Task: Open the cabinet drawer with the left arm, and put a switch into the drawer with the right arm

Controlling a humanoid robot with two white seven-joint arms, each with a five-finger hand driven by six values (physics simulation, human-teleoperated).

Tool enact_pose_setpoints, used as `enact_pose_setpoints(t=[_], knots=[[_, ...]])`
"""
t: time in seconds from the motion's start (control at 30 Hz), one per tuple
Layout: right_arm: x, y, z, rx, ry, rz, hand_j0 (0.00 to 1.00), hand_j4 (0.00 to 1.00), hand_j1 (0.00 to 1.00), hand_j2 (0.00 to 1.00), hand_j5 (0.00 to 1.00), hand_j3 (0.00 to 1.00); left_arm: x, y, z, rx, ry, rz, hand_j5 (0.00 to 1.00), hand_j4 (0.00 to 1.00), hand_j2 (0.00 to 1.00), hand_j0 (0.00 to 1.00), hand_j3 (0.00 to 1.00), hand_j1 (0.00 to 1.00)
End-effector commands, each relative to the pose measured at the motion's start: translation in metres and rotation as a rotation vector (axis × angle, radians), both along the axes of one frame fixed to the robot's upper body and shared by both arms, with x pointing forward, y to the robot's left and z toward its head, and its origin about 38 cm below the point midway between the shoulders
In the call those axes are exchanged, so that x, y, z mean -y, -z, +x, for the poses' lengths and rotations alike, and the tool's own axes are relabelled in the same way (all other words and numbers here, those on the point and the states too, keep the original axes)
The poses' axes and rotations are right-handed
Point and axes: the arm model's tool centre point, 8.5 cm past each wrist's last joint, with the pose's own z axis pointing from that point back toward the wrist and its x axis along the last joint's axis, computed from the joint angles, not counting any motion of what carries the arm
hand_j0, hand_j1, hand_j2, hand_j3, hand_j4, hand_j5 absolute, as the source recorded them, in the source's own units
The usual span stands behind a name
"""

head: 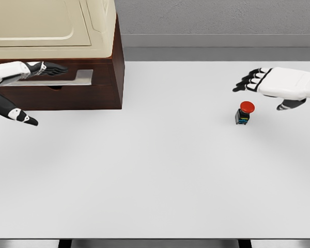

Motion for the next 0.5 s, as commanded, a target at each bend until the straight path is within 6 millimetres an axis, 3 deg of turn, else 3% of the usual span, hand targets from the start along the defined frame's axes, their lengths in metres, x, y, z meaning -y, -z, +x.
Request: enact_pose_setpoints(t=[0.0, 0.1, 0.2, 0.47], knots=[[0.002, 0.009, 0.005, -0.012, 0.021, -0.005, 1.00, 1.00, 1.00, 1.00, 1.00, 1.00, -0.005, 0.004, 0.004, -0.016, -0.031, 0.008, 1.00, 1.00, 1.00, 1.00, 1.00, 1.00], [-0.010, 0.019, 0.009, -0.029, -0.004, -0.035, 1.00, 1.00, 1.00, 1.00, 1.00, 1.00, -0.013, 0.004, 0.009, -0.016, -0.072, 0.045, 1.00, 1.00, 1.00, 1.00, 1.00, 1.00], [-0.016, 0.029, 0.012, -0.046, -0.011, -0.050, 1.00, 1.00, 1.00, 1.00, 1.00, 1.00, -0.011, 0.017, 0.019, -0.024, -0.103, 0.081, 1.00, 1.00, 1.00, 1.00, 1.00, 1.00], [-0.014, 0.041, 0.014, -0.081, -0.004, -0.065, 1.00, 1.00, 1.00, 1.00, 1.00, 1.00, -0.020, 0.022, 0.022, -0.038, -0.131, 0.081, 1.00, 1.00, 1.00, 1.00, 1.00, 1.00]])
